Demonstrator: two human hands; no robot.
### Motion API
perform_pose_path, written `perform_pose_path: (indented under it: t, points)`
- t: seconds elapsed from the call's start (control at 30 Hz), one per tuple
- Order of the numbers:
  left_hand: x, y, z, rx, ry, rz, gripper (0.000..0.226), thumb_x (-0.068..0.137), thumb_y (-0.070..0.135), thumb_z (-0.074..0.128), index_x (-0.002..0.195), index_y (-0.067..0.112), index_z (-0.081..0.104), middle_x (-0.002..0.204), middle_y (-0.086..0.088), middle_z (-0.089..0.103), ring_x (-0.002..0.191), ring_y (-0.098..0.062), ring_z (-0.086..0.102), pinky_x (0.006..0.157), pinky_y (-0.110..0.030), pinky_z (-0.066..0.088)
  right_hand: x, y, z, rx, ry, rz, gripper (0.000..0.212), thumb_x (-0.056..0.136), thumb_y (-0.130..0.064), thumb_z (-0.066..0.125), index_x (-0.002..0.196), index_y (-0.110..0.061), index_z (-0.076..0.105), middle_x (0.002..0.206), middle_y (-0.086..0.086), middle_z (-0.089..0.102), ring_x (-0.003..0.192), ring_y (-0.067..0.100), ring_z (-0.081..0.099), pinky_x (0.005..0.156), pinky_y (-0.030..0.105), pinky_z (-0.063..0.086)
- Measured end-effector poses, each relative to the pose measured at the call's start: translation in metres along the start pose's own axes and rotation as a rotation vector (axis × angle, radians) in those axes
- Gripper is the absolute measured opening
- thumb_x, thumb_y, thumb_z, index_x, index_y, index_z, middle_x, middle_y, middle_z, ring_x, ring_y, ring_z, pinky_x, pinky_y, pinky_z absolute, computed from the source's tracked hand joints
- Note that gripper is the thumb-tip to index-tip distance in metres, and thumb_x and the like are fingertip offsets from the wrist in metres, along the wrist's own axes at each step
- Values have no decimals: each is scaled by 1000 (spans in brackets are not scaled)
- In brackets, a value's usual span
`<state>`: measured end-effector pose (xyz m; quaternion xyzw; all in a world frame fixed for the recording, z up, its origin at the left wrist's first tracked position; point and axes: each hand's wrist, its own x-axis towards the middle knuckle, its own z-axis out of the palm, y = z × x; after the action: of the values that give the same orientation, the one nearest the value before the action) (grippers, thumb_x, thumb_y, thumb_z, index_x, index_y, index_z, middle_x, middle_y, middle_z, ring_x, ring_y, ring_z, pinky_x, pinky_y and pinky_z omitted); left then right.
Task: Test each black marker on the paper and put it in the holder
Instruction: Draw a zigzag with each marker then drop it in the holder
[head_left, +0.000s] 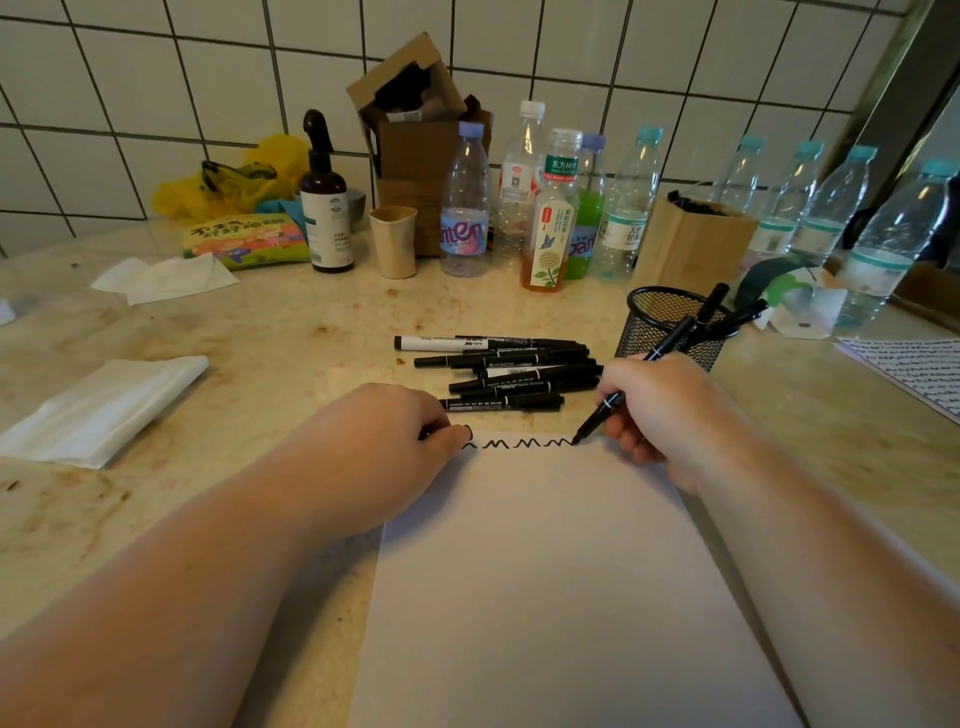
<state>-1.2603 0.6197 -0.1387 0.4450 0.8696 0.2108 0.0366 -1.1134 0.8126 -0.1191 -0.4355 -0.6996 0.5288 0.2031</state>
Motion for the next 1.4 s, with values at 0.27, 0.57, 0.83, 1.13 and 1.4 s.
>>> perform_pose_path:
  t: [0.27, 0.57, 0.83, 1.13, 1.4]
  points:
    - [-3, 0, -2, -70, 3, 20, 41, 91, 61, 42, 75, 31, 65, 61, 15, 65, 49, -9, 59, 54, -30, 51, -6, -4, -1, 192, -51, -150, 24, 89, -17, 63, 66, -16, 68, 48, 3, 57, 39, 13, 45, 39, 23, 37]
    - [-3, 4, -1, -122, 9, 149, 18, 99, 42, 44, 82, 42, 49, 83, 34, 62, 67, 7, 56, 47, -15, 34, -17, -10, 4, 459, -367, -194, 28, 95, -16, 65, 67, -13, 67, 53, 6, 55, 43, 16, 46, 41, 24, 37]
    - [-1, 1, 1, -132, 31, 172, 13, 100, 38, 45, 91, 47, 48, 88, 41, 59, 72, 10, 56, 49, -17, 36, -20, -10, 3, 511, -456, -206, 32, 101, -15, 50, 82, -7, 75, 66, 13, 68, 53, 18, 58, 50, 26, 49]
    - [-3, 2, 0, -119, 47, 221, 7, 98, 43, 48, 96, 49, 49, 87, 39, 60, 71, 11, 56, 48, -17, 36, -21, -8, 4, 406, -476, -253, 6, 94, -6, 64, 90, -6, 69, 71, 15, 72, 52, 17, 62, 49, 24, 53]
    - [-4, 4, -6, -142, 80, 202, 13, 94, 48, 49, 84, 46, 56, 83, 37, 61, 63, 5, 57, 44, -12, 38, -23, -8, 3, 390, -549, -285, 21, 75, -23, 75, 90, -9, 79, 76, 14, 75, 58, 19, 66, 55, 25, 56]
